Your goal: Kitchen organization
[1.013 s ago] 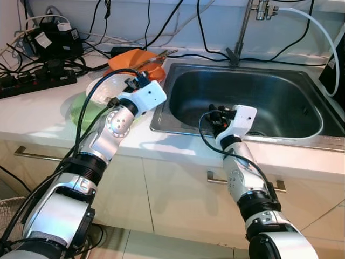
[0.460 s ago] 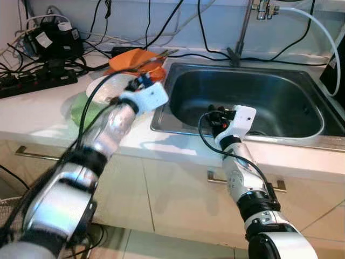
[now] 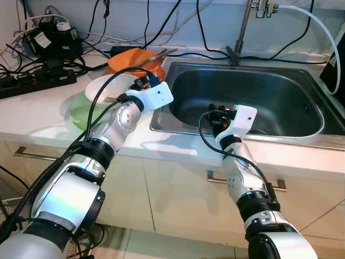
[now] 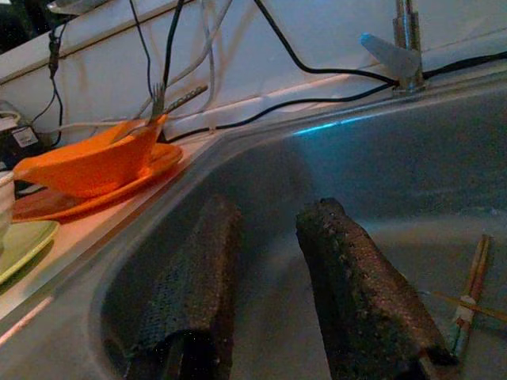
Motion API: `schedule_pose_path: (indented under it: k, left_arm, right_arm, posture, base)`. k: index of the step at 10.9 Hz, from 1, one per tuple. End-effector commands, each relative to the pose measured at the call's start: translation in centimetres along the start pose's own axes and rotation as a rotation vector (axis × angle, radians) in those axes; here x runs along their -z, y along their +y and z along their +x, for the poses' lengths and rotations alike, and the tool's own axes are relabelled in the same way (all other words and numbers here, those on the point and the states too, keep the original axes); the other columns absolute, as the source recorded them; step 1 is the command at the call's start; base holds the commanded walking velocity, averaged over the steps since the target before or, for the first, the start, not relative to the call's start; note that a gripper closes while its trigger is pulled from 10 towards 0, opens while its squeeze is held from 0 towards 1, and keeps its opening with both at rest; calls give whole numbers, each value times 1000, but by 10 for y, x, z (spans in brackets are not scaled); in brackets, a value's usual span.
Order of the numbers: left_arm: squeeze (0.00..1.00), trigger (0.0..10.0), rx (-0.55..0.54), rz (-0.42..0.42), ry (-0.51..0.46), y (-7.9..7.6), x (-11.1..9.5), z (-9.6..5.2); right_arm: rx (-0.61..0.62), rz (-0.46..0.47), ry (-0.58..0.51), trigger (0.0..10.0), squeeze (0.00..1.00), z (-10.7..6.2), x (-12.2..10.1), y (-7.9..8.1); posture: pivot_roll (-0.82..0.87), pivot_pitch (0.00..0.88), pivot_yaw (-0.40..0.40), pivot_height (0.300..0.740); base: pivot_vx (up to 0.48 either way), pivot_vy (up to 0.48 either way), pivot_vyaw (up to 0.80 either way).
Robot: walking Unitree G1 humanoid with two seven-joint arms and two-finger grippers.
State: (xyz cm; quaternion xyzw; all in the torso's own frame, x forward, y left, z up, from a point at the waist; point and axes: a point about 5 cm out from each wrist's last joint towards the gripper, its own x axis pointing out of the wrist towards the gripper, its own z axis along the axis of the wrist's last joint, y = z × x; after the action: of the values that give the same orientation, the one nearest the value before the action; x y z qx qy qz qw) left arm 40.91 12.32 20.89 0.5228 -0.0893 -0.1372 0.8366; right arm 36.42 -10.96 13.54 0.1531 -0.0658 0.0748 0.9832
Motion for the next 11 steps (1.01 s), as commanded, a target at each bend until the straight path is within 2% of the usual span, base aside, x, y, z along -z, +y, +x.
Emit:
schedule_pose_path:
  k: [1, 6, 7, 8, 11]
  left_arm:
    - [0, 10000, -8, 21, -7, 5, -5, 3]
    - [0, 10000, -67, 45, 100, 11, 9, 3]
    - [0, 4667, -63, 37, 106, 9, 10, 2]
    - [0, 0, -64, 33, 104, 7, 11, 2]
    - [0, 0, -75, 25, 86, 4, 9, 2]
  right_arm:
    - [-2, -4, -9, 10000, 0, 0, -2, 2]
    - [3, -4, 1, 10000, 0, -6, 4, 0]
    - [5, -6, 2, 10000, 0, -6, 3, -1]
    - [5, -7, 2, 10000, 0, -7, 4, -1]
    - [4, -5, 9, 10000, 0, -9, 6, 0]
  posture:
    - [130, 0, 65, 740]
    - [121, 16, 66, 740]
    - [118, 21, 65, 740]
    - [119, 23, 64, 740]
    - [117, 24, 65, 740]
  base:
    - [0, 0, 0]
    - [0, 0, 0]
    - [0, 0, 0]
    - [0, 0, 0]
    - [0, 0, 0]
